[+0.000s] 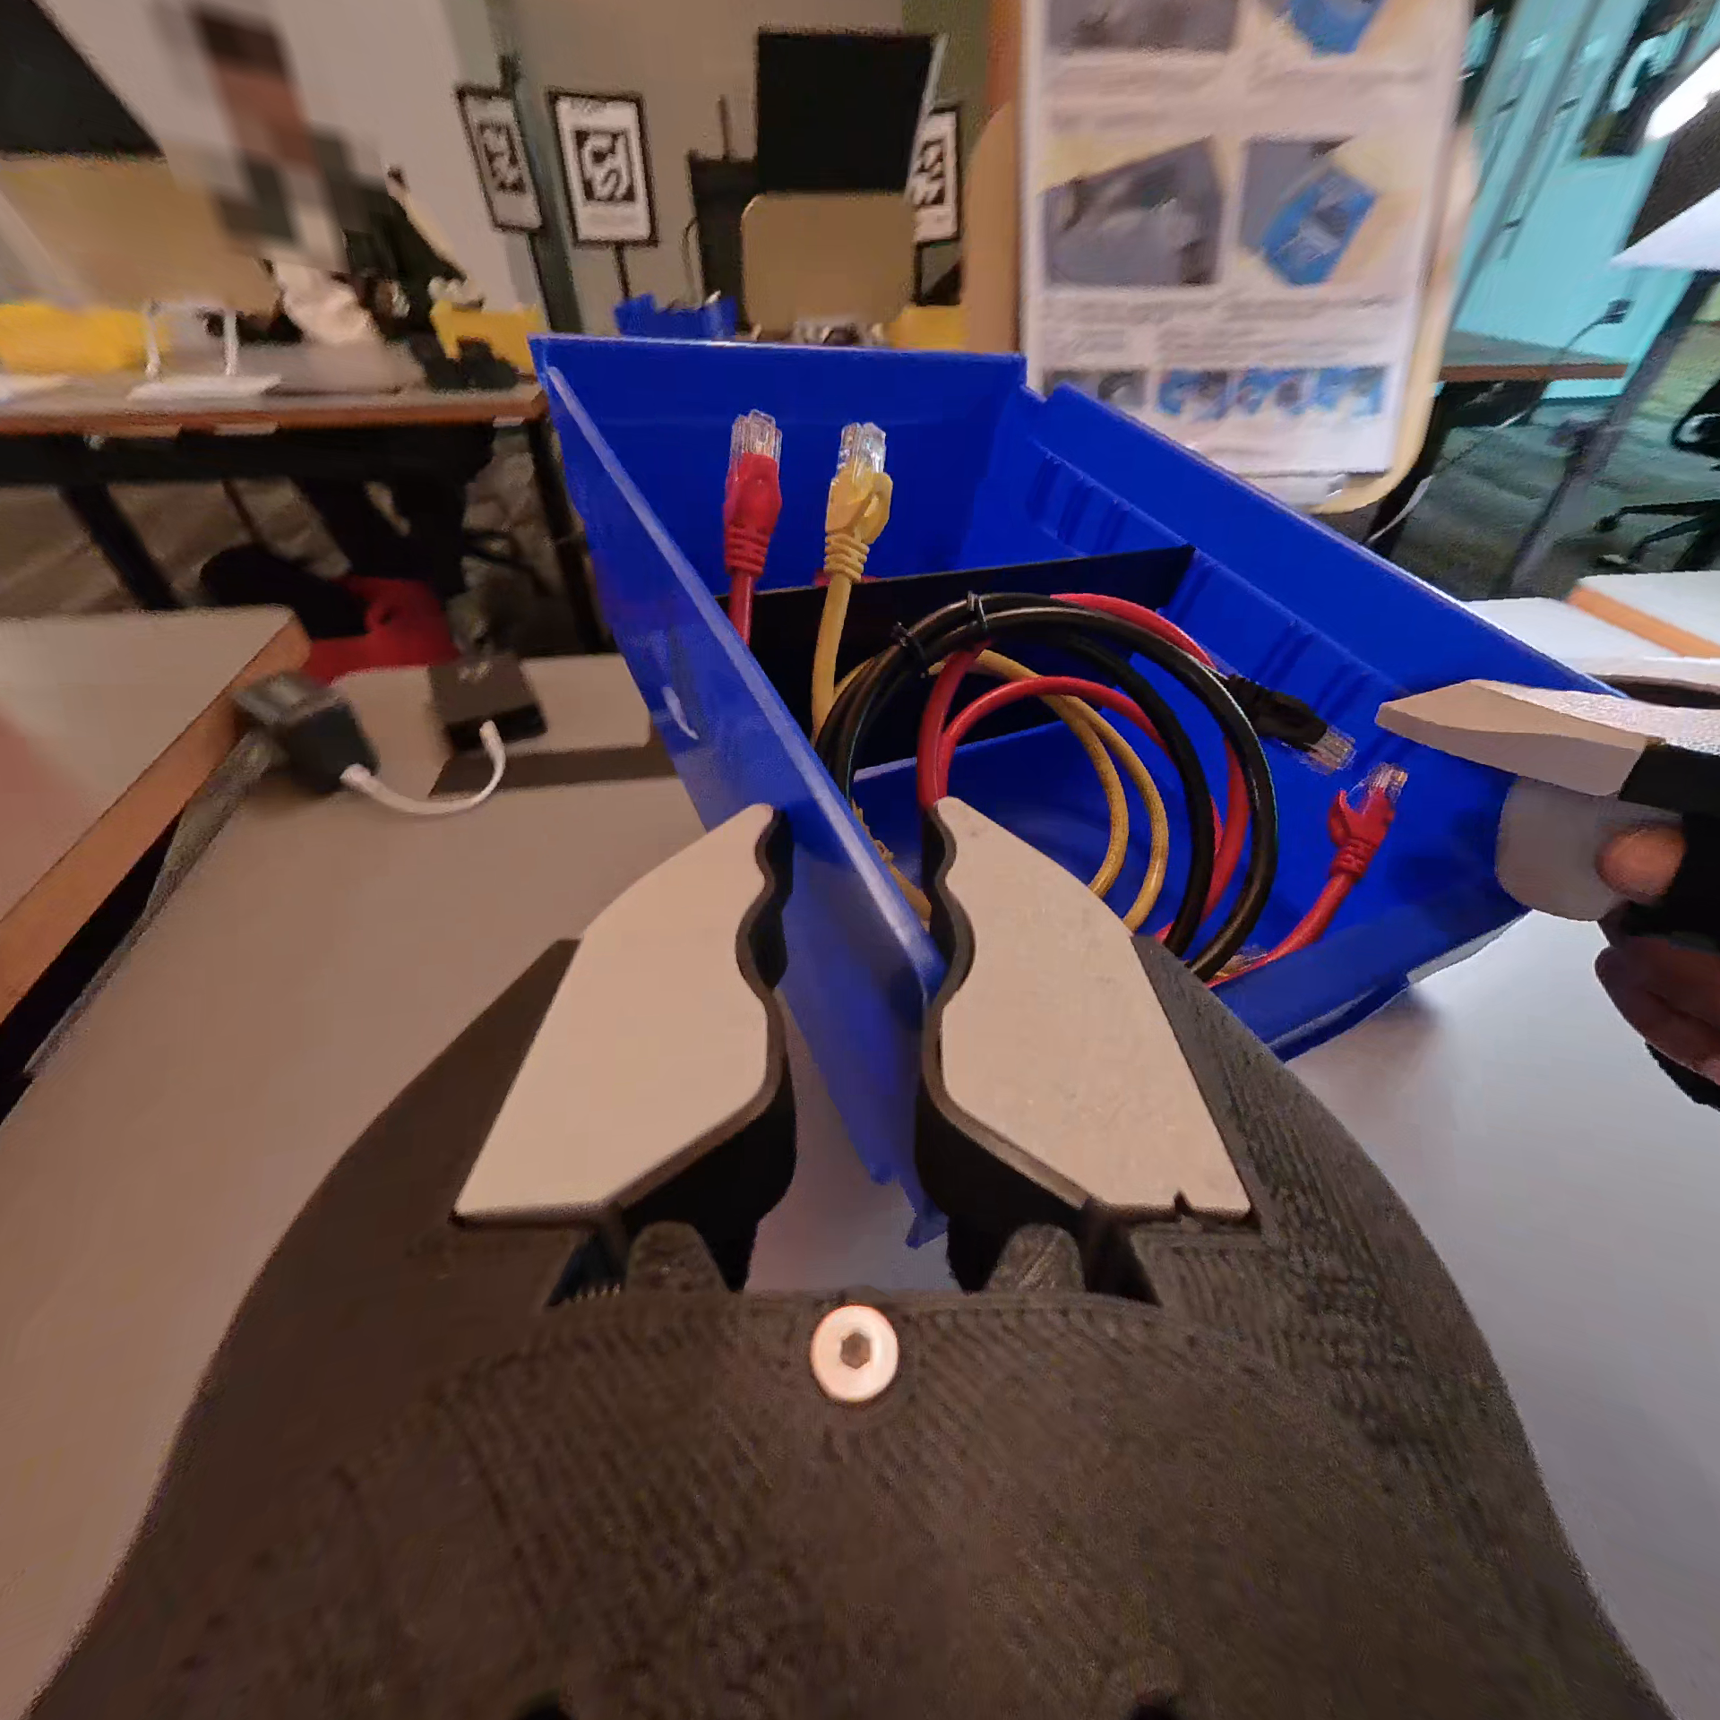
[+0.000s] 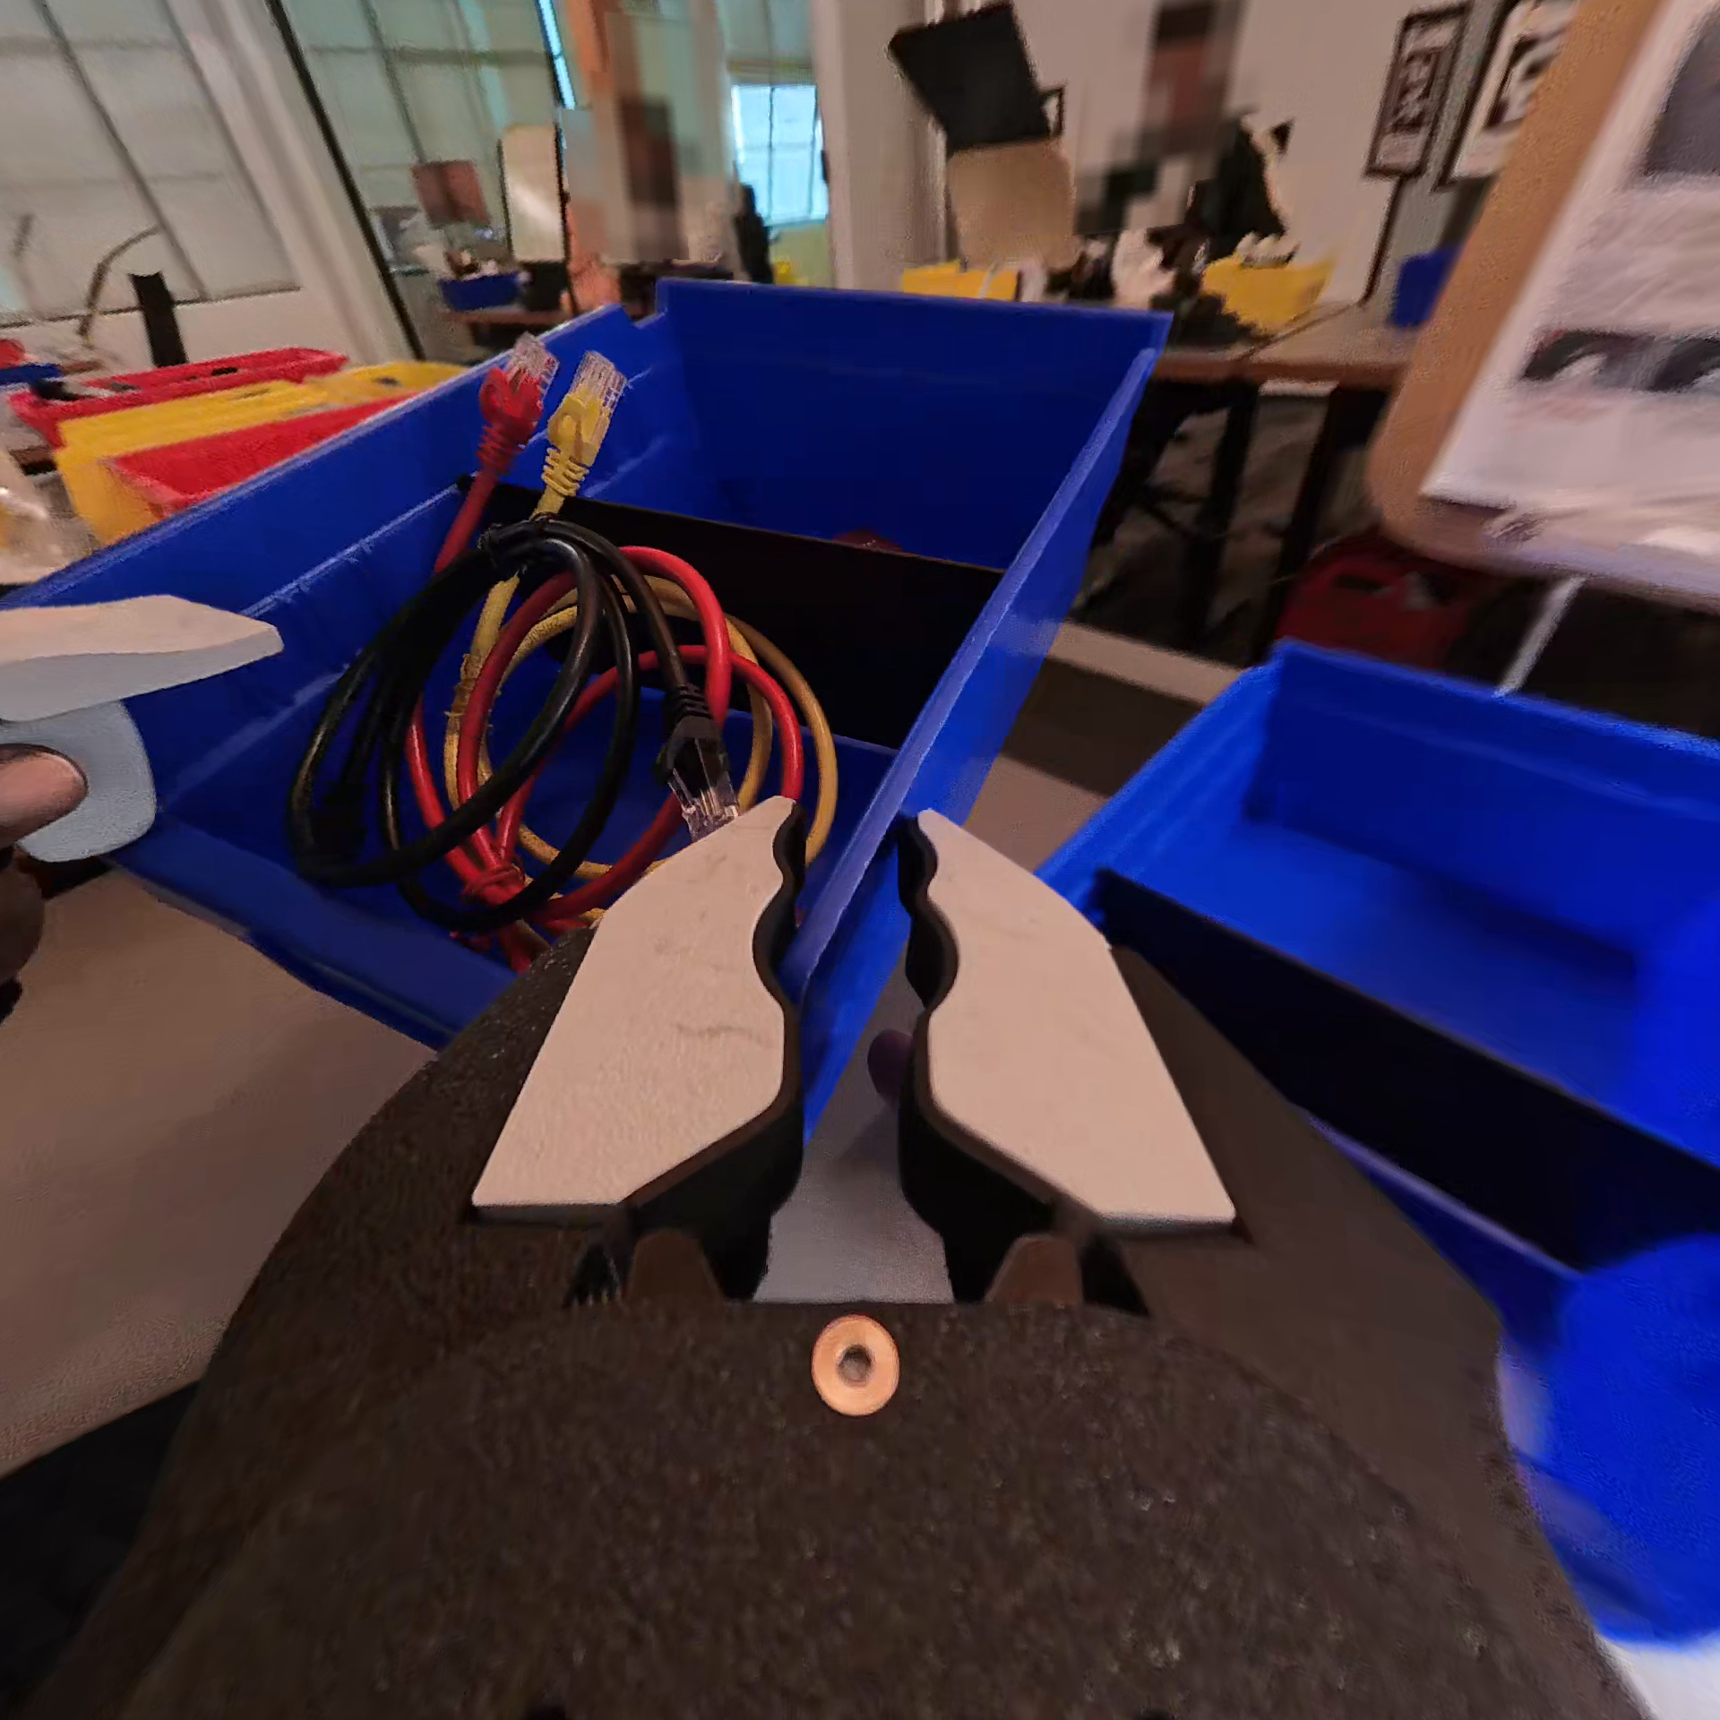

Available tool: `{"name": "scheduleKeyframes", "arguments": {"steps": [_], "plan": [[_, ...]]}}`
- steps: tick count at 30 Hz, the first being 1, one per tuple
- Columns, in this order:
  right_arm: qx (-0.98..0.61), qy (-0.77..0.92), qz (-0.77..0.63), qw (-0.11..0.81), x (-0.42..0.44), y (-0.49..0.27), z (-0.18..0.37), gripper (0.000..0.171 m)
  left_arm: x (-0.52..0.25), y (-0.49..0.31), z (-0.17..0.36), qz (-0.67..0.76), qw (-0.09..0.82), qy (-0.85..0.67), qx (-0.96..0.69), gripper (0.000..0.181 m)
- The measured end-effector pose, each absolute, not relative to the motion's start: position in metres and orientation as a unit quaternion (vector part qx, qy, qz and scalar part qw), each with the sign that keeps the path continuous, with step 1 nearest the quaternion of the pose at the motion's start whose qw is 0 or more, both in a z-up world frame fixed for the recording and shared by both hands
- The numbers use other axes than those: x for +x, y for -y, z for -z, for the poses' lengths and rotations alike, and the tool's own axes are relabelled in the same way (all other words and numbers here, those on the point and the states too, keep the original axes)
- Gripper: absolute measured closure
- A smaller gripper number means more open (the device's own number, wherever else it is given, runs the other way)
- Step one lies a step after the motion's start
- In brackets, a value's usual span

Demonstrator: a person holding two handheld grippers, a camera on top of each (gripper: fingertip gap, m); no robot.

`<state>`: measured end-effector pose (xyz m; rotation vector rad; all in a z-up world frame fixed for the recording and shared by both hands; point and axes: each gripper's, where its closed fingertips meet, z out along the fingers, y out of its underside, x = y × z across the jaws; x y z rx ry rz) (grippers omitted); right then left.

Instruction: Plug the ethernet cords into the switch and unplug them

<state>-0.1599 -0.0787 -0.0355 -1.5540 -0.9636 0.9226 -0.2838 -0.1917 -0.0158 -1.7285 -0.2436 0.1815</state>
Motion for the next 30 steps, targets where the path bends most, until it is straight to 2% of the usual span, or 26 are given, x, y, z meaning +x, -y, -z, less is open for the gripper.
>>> {"name": "scheduleKeyframes", "arguments": {"steps": [7, 11, 15, 18, 20, 22, 24, 26, 28, 30], "plan": [[-0.695, 0.433, -0.383, 0.427, -0.216, 0.092, 0.140, 0.147, -0.344, 0.199, 0.120, -0.038, 0.586, 0.175, -0.790, 0.156], [-0.694, 0.445, -0.338, 0.454, -0.210, 0.071, 0.154, 0.150, -0.337, 0.184, 0.151, -0.027, 0.592, 0.171, -0.787, 0.155], [-0.694, 0.486, -0.344, 0.405, -0.189, 0.063, 0.152, 0.143, -0.320, 0.171, 0.154, -0.003, 0.563, 0.122, -0.817, 0.148], [-0.639, 0.517, -0.335, 0.461, -0.158, 0.054, 0.115, 0.143, -0.319, 0.177, 0.115, -0.075, 0.590, 0.071, -0.801, 0.140], [-0.622, 0.561, -0.292, 0.461, -0.136, 0.040, 0.109, 0.137, -0.298, 0.178, 0.091, -0.108, 0.586, -0.011, -0.803, 0.145], [-0.621, 0.629, -0.218, 0.414, -0.117, 0.024, 0.127, 0.124, -0.259, 0.174, 0.093, -0.059, 0.542, -0.094, -0.833, 0.140], [-0.608, 0.690, -0.153, 0.360, -0.105, 0.015, 0.152, 0.117, -0.223, 0.170, 0.117, -0.012, 0.465, -0.170, -0.869, 0.134], [-0.597, 0.730, -0.117, 0.310, -0.100, 0.013, 0.177, 0.113, -0.204, 0.164, 0.150, -0.030, 0.384, -0.244, -0.890, 0.129], [-0.585, 0.751, -0.072, 0.297, -0.102, 0.005, 0.196, 0.115, -0.203, 0.155, 0.182, -0.081, 0.309, -0.299, -0.899, 0.125], [-0.567, 0.773, -0.036, 0.282, -0.100, 0.000, 0.215, 0.126, -0.208, 0.147, 0.207, -0.117, 0.249, -0.334, -0.902, 0.124]]}}
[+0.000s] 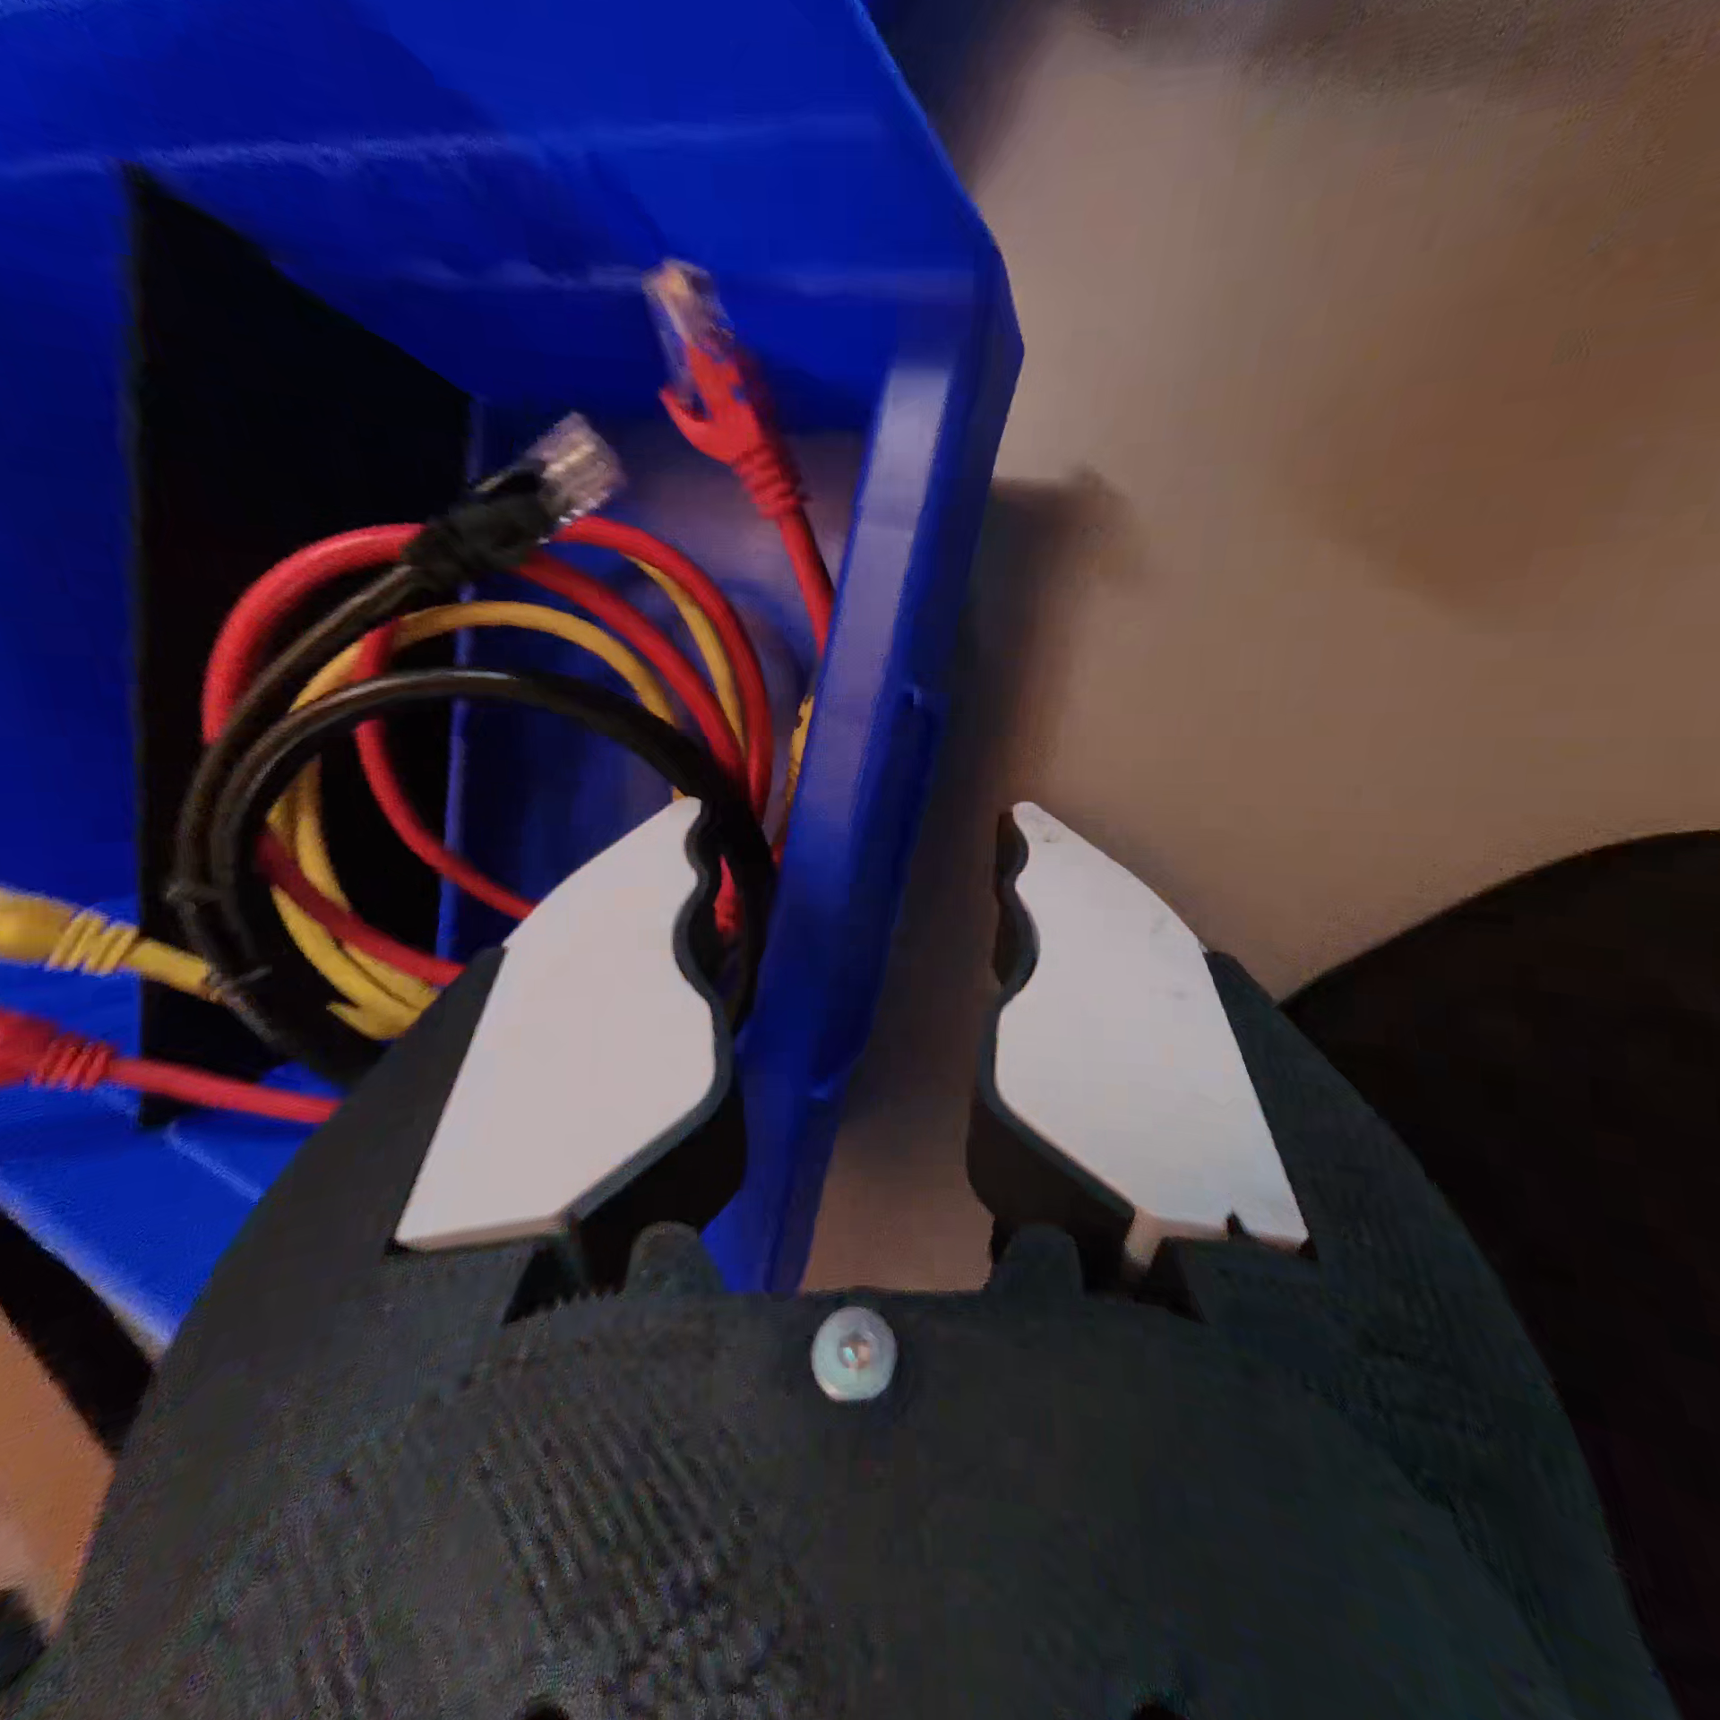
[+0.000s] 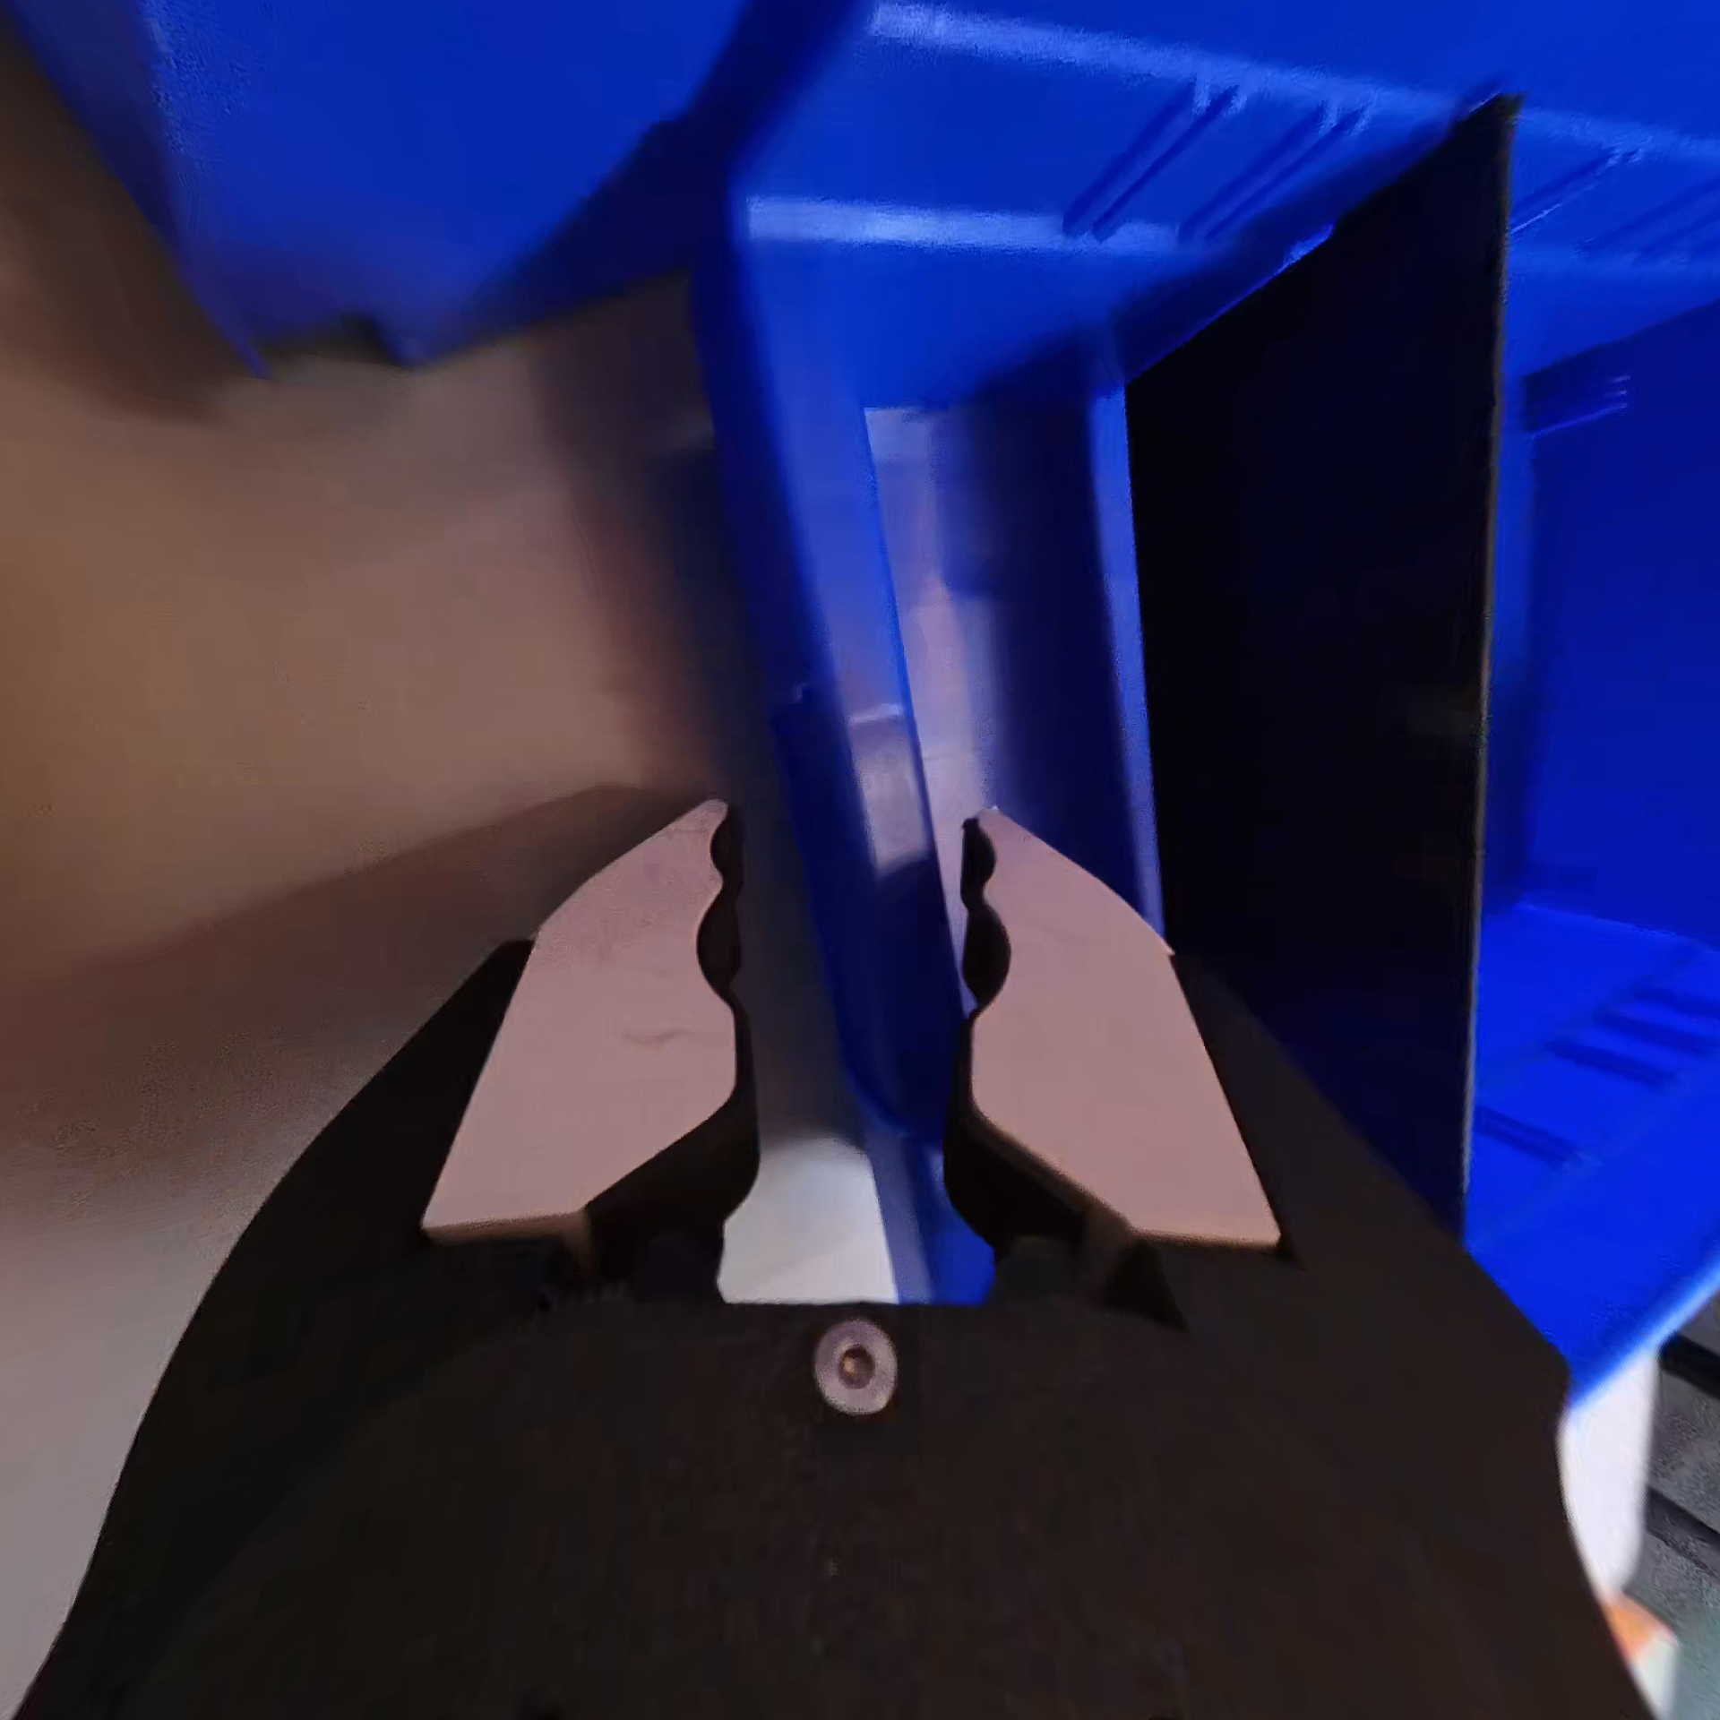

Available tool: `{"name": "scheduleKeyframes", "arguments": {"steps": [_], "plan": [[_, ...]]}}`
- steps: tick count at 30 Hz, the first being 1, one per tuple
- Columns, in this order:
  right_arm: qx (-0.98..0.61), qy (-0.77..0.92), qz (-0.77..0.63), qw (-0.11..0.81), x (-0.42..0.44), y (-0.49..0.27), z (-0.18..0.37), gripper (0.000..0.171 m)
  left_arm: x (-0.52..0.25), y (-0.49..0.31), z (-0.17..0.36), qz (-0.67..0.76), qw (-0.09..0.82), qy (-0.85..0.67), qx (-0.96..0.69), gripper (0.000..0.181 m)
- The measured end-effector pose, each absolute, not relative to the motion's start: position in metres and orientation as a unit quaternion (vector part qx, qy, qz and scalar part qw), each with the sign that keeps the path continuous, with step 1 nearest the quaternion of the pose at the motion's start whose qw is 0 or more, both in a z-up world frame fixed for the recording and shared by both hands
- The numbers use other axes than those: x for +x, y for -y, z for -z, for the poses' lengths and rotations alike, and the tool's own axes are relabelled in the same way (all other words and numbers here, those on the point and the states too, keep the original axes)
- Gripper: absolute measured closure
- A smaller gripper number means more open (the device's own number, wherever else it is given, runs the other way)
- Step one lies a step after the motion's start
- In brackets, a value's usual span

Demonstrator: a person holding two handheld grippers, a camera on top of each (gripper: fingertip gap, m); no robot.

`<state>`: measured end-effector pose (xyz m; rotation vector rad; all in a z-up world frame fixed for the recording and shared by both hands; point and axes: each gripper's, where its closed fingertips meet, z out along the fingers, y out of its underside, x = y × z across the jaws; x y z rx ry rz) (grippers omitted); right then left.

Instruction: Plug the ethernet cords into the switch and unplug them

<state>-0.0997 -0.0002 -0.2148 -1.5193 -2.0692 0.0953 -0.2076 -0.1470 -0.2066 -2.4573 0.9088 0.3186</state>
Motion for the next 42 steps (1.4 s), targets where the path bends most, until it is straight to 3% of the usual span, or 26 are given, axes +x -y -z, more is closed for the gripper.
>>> {"name": "scheduleKeyframes", "arguments": {"steps": [1, 3, 11, 20, 26, 29, 34, 38, 42], "plan": [[-0.558, 0.775, -0.014, 0.298, -0.098, -0.007, 0.217, 0.136, -0.208, 0.143, 0.211, -0.125, 0.235, -0.343, -0.901, 0.126], [-0.553, 0.781, -0.024, 0.290, -0.089, -0.003, 0.217, 0.138, -0.209, 0.136, 0.212, -0.132, 0.219, -0.355, -0.899, 0.138], [-0.587, 0.757, -0.014, 0.285, 0.002, 0.003, 0.217, 0.142, -0.205, 0.135, 0.216, -0.084, 0.223, -0.359, -0.902, 0.151], [-0.661, 0.696, 0.042, 0.277, 0.120, -0.050, 0.218, 0.143, -0.207, 0.123, 0.216, -0.091, 0.230, -0.339, -0.908, 0.154], [-0.679, 0.673, 0.060, 0.288, 0.153, -0.095, 0.217, 0.141, -0.217, 0.104, 0.217, -0.078, 0.242, -0.318, -0.913, 0.154], [-0.682, 0.658, 0.067, 0.312, 0.156, -0.108, 0.207, 0.132, -0.230, 0.091, 0.216, -0.086, 0.254, -0.309, -0.913, 0.155], [-0.680, 0.588, -0.101, 0.427, 0.114, -0.079, 0.144, 0.128, -0.248, 0.079, 0.207, -0.096, 0.279, -0.286, -0.912, 0.150], [-0.658, 0.504, -0.226, 0.511, 0.098, -0.056, 0.103, 0.125, -0.251, 0.073, 0.143, -0.015, 0.380, -0.213, -0.900, 0.146], [-0.655, 0.451, -0.303, 0.525, 0.096, -0.040, 0.096, 0.119, -0.292, 0.056, 0.083, 0.008, 0.419, -0.113, -0.901, 0.137]]}}
